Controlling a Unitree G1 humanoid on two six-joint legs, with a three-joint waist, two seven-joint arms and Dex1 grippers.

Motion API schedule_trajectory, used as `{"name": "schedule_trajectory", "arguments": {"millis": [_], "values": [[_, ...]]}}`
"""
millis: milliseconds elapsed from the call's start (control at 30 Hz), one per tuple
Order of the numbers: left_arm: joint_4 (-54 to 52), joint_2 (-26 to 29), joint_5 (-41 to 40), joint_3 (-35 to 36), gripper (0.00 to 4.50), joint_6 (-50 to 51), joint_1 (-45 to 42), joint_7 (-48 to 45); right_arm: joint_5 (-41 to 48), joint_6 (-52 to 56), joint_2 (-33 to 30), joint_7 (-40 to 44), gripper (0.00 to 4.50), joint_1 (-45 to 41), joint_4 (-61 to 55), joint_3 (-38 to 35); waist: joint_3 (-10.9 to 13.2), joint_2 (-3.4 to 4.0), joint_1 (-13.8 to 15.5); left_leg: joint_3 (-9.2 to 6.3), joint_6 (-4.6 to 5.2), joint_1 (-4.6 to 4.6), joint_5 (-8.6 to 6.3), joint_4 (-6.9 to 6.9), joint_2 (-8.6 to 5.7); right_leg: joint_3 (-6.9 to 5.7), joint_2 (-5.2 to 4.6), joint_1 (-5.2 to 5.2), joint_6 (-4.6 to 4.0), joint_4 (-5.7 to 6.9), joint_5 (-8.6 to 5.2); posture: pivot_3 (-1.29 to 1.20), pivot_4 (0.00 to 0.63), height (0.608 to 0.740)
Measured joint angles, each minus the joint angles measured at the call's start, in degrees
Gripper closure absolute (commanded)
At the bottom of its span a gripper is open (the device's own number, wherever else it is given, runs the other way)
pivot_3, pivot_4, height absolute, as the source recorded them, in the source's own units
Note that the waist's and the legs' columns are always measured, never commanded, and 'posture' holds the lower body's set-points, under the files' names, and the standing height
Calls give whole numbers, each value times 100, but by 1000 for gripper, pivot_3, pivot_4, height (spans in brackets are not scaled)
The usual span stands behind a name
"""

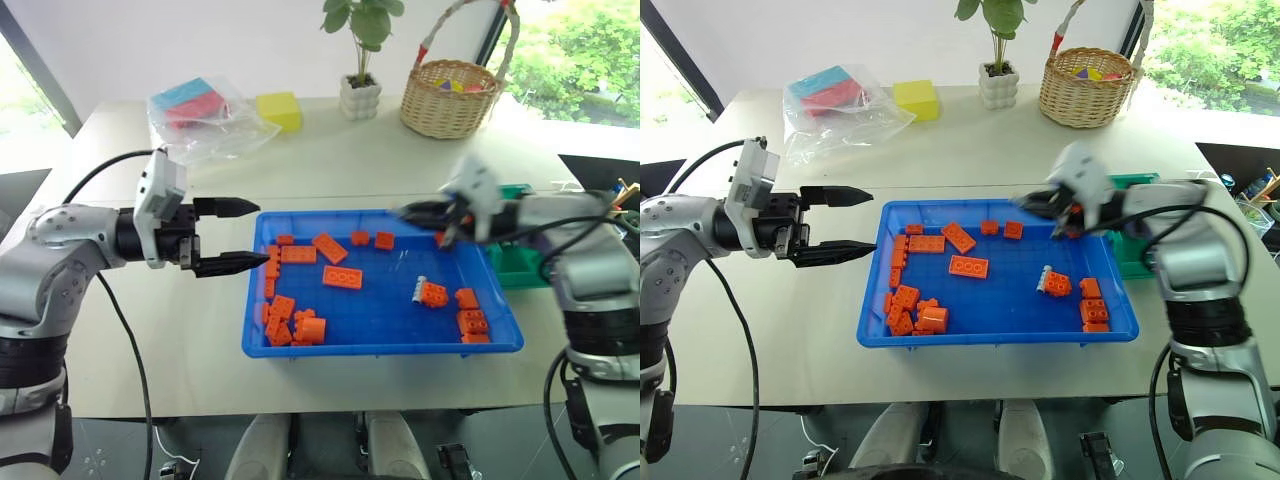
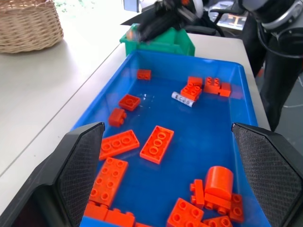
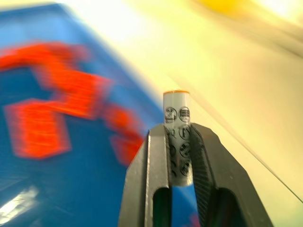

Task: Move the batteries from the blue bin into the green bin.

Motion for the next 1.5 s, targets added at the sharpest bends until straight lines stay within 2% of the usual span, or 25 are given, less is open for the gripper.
{"name": "schedule_trajectory", "arguments": {"millis": [67,200,367,433,467,567,800,967,1067,1100,1300,1500], "values": [[75,-42,13,-42,0,-9,-66,-27,88,520,-38,-400,4434,222,-88,-607,0,0,1,-1,1,0,-1,-4,4,0,-2,0,-1,0,0,0,150,702],[274,-147,78,-226,0,-53,-279,-73,342,1070,9,-795,4434,501,-139,-1221,0,2,-42,6,3,1,-1,-4,6,3,-2,-1,-1,-3,0,0,150,702],[537,-236,202,-399,0,-163,-527,-195,598,1298,37,-1136,4434,780,-342,-1426,0,2,-44,6,4,1,-1,-3,6,2,0,1,0,-4,0,0,150,702],[620,-271,254,-423,0,-176,-585,-230,678,1377,93,-1271,3367,879,-321,-1429,0,2,-34,6,5,0,-1,-2,5,2,1,2,1,-5,1,0,150,702],[649,-279,266,-438,0,-181,-615,-244,690,1379,98,-1342,3016,942,-308,-1427,0,2,-27,7,5,0,-1,-1,4,2,1,2,1,-5,1,0,150,702],[653,-292,283,-439,0,-194,-628,-252,667,1229,82,-1536,1504,1166,-256,-1352,0,2,-16,7,6,0,-1,-1,4,1,1,2,1,-6,0,0,150,702],[650,-316,293,-439,0,-194,-622,-252,923,1177,-323,-1473,1504,879,-353,-1235,1,5,-39,8,7,0,-1,-2,5,1,3,2,1,-6,0,0,150,702],[613,-315,292,-434,0,-194,-563,-244,1685,1405,-629,-924,1504,863,-1424,-1090,1,3,-28,4,12,-1,-5,-4,11,-1,2,4,2,-12,0,0,150,702],[599,-320,291,-433,0,-194,-516,-237,2045,1342,-661,-557,639,1204,-1959,-793,0,1,-14,3,14,-2,-6,-1,11,-4,2,14,3,-28,0,0,150,702],[597,-321,291,-433,0,-193,-506,-236,2075,1283,-661,-504,169,1295,-1988,-661,0,1,-11,3,14,-2,-6,0,11,-3,2,17,2,-40,0,0,150,702],[591,-320,291,-433,0,-192,-504,-241,1388,-256,-1006,2,65,1822,-1620,366,1,1,-7,8,17,-5,-8,3,5,-3,3,24,3,-58,1,0,150,702],[532,-306,286,-427,0,-182,-495,-244,1018,-1298,-1198,652,65,2127,-1033,799,1,1,-11,7,18,-5,-8,2,7,-3,2,24,5,-57,2,0,150,702]]}}
